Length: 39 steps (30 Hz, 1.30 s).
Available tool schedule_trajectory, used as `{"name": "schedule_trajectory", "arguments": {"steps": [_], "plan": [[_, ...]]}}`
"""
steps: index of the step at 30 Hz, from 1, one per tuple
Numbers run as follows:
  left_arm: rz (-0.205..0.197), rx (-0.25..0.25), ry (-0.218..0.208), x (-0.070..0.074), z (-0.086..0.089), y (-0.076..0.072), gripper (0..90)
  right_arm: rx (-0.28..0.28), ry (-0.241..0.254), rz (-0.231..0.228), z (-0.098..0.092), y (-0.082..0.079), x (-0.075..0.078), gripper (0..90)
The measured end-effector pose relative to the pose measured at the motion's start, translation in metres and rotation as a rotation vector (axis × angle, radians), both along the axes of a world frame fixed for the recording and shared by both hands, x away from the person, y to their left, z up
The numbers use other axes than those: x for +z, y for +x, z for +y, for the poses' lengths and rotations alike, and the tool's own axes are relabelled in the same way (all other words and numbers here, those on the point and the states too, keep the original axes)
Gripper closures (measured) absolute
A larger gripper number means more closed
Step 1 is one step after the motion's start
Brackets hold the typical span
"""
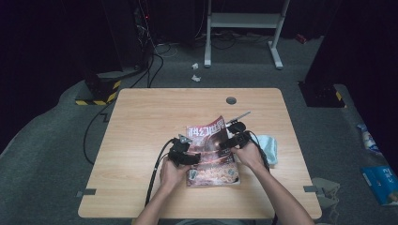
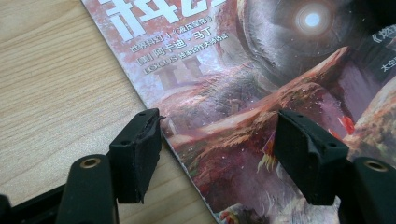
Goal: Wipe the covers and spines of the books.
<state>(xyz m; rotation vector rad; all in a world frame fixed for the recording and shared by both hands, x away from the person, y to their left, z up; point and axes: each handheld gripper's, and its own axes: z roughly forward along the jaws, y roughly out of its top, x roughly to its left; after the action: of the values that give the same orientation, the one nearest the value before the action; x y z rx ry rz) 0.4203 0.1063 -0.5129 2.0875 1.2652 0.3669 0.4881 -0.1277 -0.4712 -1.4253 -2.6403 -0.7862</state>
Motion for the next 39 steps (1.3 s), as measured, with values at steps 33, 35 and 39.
{"name": "schedule_trajectory", "arguments": {"steps": [33, 35, 39], "plan": [[0.081, -0.036, -0.105, 0.001, 0.014, 0.004, 14.4, 0.107, 0.047, -0.125, 0.007, -0.017, 0.032, 88.4], [0.084, -0.036, -0.118, 0.001, 0.015, 0.005, 13.7, 0.109, 0.058, -0.130, 0.007, -0.018, 0.035, 88.4], [0.083, -0.041, -0.126, 0.000, 0.015, 0.006, 11.4, 0.122, 0.074, -0.143, 0.006, -0.021, 0.038, 88.5]]}}
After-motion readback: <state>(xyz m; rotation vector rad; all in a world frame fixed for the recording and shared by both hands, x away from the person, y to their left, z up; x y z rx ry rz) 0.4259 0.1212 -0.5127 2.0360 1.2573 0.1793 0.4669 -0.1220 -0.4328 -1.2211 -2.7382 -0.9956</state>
